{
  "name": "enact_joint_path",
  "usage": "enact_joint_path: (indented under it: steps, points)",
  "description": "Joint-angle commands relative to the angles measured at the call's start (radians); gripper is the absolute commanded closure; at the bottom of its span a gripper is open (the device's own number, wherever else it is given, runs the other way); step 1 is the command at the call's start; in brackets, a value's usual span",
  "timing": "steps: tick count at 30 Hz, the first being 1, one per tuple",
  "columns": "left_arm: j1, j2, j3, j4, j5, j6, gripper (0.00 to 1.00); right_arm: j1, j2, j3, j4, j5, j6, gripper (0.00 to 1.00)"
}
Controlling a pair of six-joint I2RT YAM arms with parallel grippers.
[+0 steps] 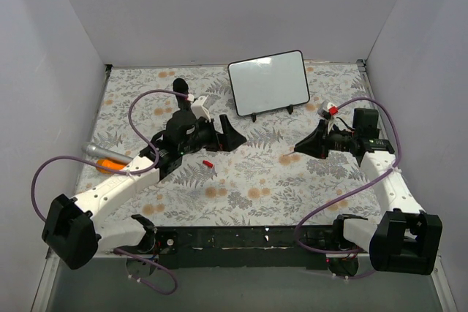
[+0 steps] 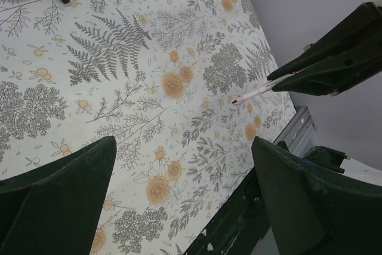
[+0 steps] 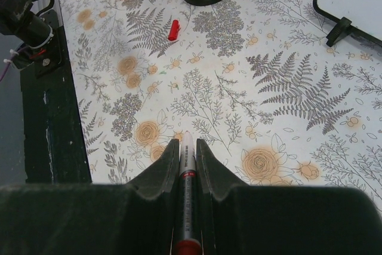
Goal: Write a sentence on the whiteboard
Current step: Place the pen cap at the center of the board, then move the distractor to the center of the board.
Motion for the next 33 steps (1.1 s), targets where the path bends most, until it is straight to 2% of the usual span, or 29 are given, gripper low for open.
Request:
enact_joint_path:
  steps: [1,12,17,22,26,29,33]
  points:
    - [0.000,0.052,0.082,0.041,0.032,0.013,0.02,-0.014,0.006,-0.011,0.033,-0.043,-0.033,0.99]
    - [0.011,0.285,0.269,0.042,0.042,0.104,0.02,-0.028,0.021,-0.012,0.023,-0.052,-0.051,0.99]
    - [0.089,0.423,0.376,0.101,0.161,0.073,0.02,-0.038,0.020,-0.011,0.010,-0.055,-0.077,0.99]
    - [0.155,0.581,0.522,0.064,0.187,0.069,0.02,-0.051,0.023,-0.008,-0.007,-0.062,-0.099,0.99]
    - [0.209,0.653,0.567,0.055,0.172,0.108,0.02,-0.055,0.035,-0.005,-0.016,-0.065,-0.111,0.99]
    - [0.264,0.699,0.577,0.107,0.190,0.130,0.03,-0.057,0.055,0.003,-0.029,-0.068,-0.125,0.99]
    - [0.312,0.806,0.681,0.078,0.223,0.170,0.05,-0.058,0.064,0.006,-0.043,-0.068,-0.137,0.99]
